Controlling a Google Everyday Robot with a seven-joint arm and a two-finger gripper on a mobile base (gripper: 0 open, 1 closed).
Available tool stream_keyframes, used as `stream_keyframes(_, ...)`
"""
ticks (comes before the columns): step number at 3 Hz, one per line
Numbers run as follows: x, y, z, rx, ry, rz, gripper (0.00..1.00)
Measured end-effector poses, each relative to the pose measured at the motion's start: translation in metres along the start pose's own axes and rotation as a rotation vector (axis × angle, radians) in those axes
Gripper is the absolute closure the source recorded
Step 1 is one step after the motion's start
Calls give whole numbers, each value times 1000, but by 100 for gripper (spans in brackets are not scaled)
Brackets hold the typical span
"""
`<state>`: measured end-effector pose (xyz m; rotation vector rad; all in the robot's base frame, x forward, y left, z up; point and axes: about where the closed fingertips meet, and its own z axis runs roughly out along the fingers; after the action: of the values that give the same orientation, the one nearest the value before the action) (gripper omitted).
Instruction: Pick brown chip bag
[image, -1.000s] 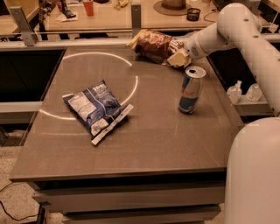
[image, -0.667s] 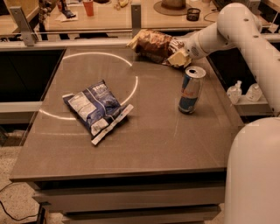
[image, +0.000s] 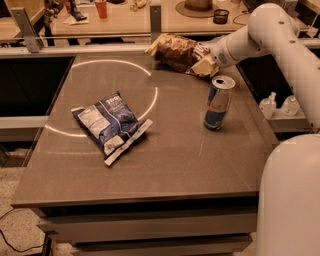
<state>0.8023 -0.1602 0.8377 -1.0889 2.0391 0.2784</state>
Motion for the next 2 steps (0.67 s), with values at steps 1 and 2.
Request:
stream_keyframes(1, 0, 0, 0, -1, -1, 0, 100)
stream_keyframes(2, 0, 0, 0, -1, -2, 0, 100)
